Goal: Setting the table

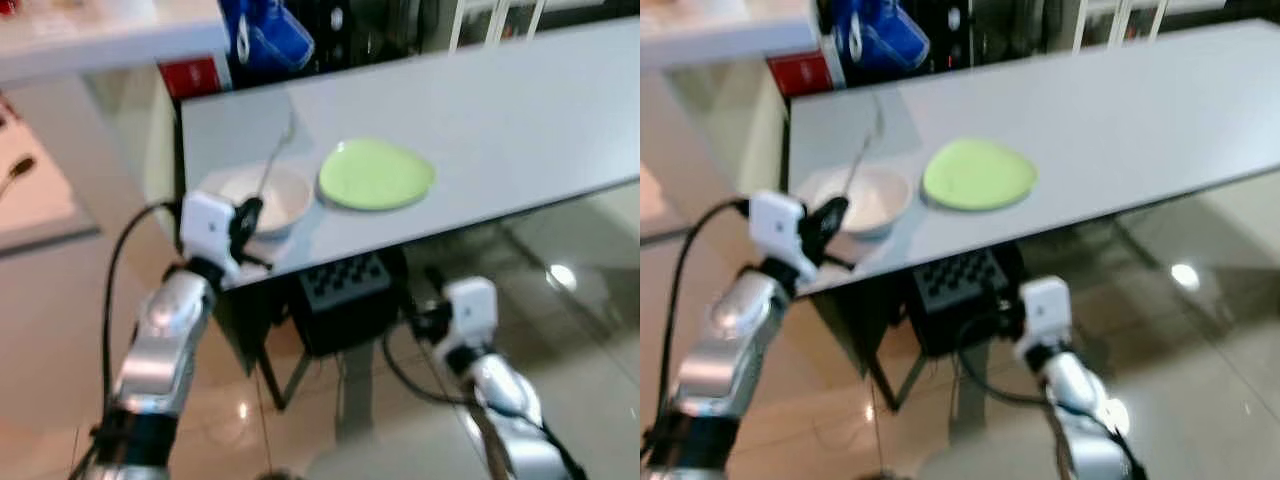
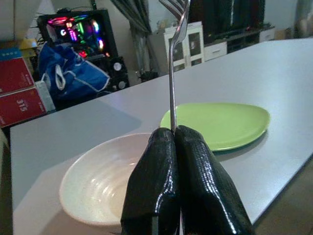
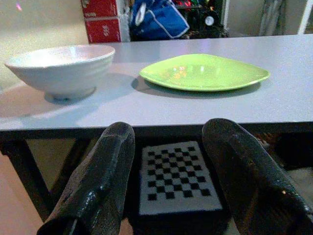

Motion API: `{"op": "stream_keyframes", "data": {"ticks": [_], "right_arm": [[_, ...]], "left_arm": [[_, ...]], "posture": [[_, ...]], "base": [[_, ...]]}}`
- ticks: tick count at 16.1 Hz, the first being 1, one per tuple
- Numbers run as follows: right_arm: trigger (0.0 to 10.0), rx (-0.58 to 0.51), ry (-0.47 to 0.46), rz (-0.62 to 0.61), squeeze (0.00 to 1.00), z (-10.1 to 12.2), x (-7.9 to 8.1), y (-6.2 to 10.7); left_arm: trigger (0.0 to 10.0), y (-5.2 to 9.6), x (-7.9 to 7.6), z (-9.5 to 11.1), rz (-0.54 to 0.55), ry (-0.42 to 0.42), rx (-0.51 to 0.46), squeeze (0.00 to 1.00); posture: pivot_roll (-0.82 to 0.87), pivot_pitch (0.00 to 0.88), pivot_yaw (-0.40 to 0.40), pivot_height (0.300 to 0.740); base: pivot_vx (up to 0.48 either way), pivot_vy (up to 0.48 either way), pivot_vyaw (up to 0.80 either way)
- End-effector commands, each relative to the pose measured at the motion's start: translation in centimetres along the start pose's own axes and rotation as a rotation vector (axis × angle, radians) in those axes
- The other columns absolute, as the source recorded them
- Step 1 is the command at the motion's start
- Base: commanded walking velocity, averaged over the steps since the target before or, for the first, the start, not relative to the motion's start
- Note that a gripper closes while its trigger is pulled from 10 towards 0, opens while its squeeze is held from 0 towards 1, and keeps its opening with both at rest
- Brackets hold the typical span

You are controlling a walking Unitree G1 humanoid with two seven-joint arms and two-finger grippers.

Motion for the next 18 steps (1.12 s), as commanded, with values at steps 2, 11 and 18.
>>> {"op": "stream_keyframes", "data": {"ticks": [2, 11, 18], "right_arm": [[10.0, -0.007, -0.005, 0.003, 0.0, 0.0, 0.2, -0.1], [10.0, 0.015, -0.01, 0.01, 0.0, -1.7, 0.1, -0.3], [10.0, -0.009, -0.008, 0.011, 0.0, -0.8, 0.3, -0.4]], "left_arm": [[0.0, 0.0, 0.5, 0.5, 0.018, -0.009, -0.005, 0.0], [0.0, -0.1, 0.5, -0.1, 0.04, -0.033, 0.034, 0.0], [0.0, -0.6, 0.3, 0.0, 0.06, 0.01, 0.025, 0.0]], "posture": [[0.02, 0.0, 0.093, 0.74], [0.02, 0.0, 0.097, 0.74], [0.02, 0.0, 0.097, 0.74]], "base": [[0.261, -0.354, 0.0], [0.36, -0.311, 0.0], [0.381, -0.288, 0.0]]}}
Point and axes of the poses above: a point about 5 cm out from each wrist's last joint towards the gripper, its own y axis pointing back from the gripper into the wrist, its own z axis along the axis of the wrist's last joint, x = y × z, the point moved 3 cm from there along -y, pointing out of the wrist towards the gripper, and after that the axes turned 11 degrees about y, right-handed, at the moved point
